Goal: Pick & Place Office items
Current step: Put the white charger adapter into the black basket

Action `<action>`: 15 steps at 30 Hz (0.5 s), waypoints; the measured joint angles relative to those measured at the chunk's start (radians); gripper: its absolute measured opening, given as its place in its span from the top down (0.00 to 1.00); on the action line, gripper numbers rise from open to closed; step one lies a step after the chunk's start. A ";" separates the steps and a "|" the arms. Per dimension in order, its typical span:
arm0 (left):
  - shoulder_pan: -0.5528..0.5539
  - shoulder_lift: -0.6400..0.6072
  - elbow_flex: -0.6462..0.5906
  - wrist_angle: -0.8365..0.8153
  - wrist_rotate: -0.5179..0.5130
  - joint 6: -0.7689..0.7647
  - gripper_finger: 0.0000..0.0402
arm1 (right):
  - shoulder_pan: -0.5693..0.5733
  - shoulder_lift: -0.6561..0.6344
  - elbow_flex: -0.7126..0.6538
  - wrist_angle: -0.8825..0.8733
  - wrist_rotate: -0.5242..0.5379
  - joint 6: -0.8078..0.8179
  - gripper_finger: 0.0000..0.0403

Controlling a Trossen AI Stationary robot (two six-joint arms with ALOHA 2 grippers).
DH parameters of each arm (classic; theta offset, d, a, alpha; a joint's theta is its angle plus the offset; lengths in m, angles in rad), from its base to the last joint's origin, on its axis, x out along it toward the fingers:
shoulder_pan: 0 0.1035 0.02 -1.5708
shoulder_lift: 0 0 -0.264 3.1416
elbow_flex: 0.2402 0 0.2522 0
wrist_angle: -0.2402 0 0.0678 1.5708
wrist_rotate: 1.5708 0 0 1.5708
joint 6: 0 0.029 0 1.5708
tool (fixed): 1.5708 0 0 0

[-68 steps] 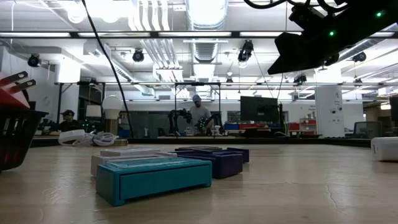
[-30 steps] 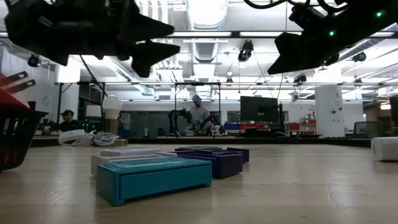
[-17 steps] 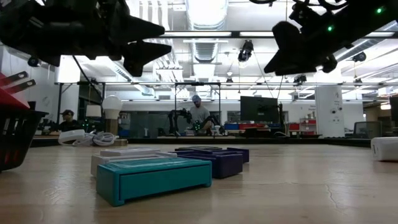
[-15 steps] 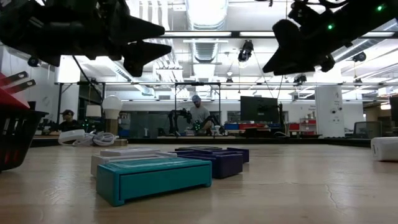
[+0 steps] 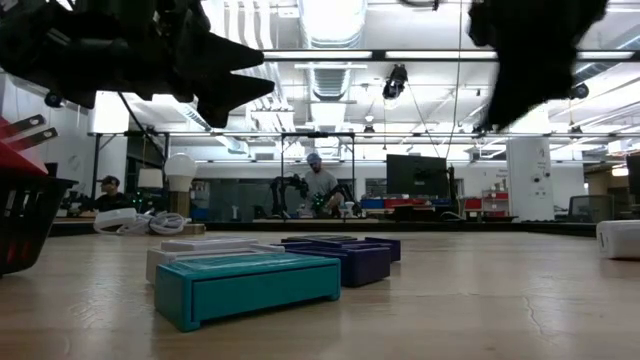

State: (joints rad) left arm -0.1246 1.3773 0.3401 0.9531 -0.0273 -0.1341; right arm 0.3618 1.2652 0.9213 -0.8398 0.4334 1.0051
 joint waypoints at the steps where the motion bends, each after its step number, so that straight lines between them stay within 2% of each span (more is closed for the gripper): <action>1: 0.000 0.000 0.000 -0.004 0.000 -0.001 0.37 | 0.000 0.000 0.020 -0.066 -0.065 0.075 0.50; 4: 0.000 0.000 0.000 -0.005 0.000 -0.003 0.37 | 0.003 0.000 0.058 -0.167 -0.265 0.229 0.50; 6: 0.000 0.000 0.000 -0.005 0.000 -0.003 0.37 | 0.011 0.000 0.060 -0.174 -0.341 0.268 0.50; 15: 0.000 0.000 0.000 -0.004 0.000 -0.004 0.37 | 0.078 0.000 -0.005 -0.164 -0.364 0.296 0.50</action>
State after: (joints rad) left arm -0.1246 1.3777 0.3397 0.9489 -0.0273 -0.1376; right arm 0.4395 1.2655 0.9162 -1.0037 0.0699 1.3016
